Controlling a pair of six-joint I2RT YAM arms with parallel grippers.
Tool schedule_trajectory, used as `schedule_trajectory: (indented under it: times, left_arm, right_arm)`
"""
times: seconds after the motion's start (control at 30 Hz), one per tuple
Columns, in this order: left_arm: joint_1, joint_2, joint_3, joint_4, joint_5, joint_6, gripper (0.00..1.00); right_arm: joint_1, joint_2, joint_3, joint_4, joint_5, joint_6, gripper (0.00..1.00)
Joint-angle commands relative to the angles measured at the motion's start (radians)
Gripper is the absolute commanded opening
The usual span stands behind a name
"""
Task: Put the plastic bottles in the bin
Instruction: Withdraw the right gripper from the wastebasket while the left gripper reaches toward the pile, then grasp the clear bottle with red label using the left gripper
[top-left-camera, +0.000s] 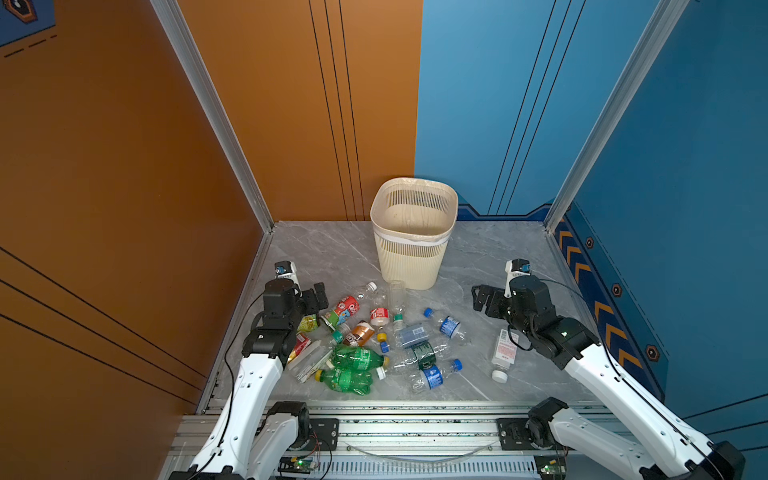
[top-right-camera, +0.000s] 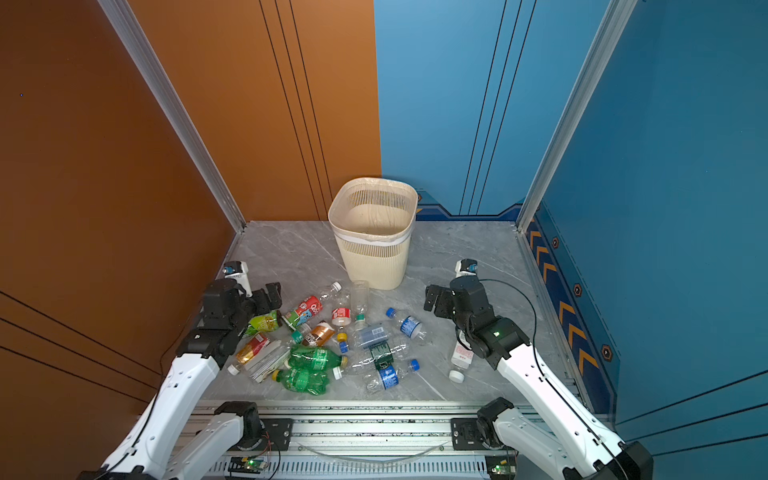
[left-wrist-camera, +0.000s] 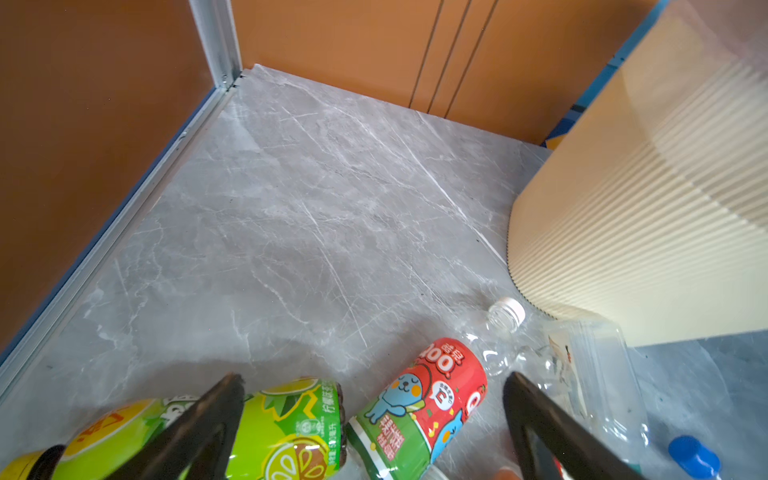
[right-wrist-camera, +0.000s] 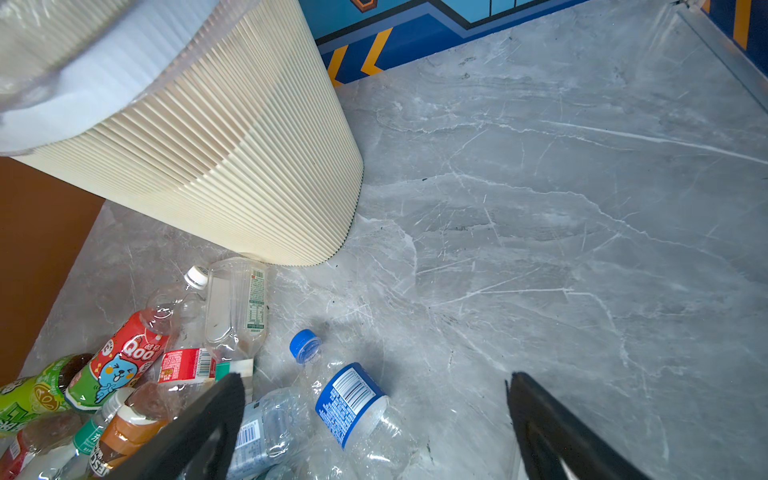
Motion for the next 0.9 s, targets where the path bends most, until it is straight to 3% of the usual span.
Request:
schedule_trajectory:
  times: [0.0, 0.2, 0.5, 0.87]
  left_arm:
    - [-0.073, 0.048, 0.06, -0.074, 0.009, 0.108, 0.99]
    - [-0.166, 0.258, 0.192, -0.207, 0.007, 0.212, 0.92]
    - [-0.259, 0.554, 0.341, -0.285, -0.109, 0.231, 0.88]
    - [-0.3, 0.733, 0.423, -0.272, -0.198, 0.195, 0.87]
  right_arm:
    - [0.004, 0.006, -0.01, 0.025, 0.005, 0.021, 1.0]
    - [-0.001, -0.01, -0.015, 0.027, 0.023, 0.01, 1.0]
    - [-0.024, -0.069, -0.053, 0.03, 0.019, 0.011, 1.0]
    - [-0.07, -0.161, -0.092, 0.008, 0.022, 0.025, 1.0]
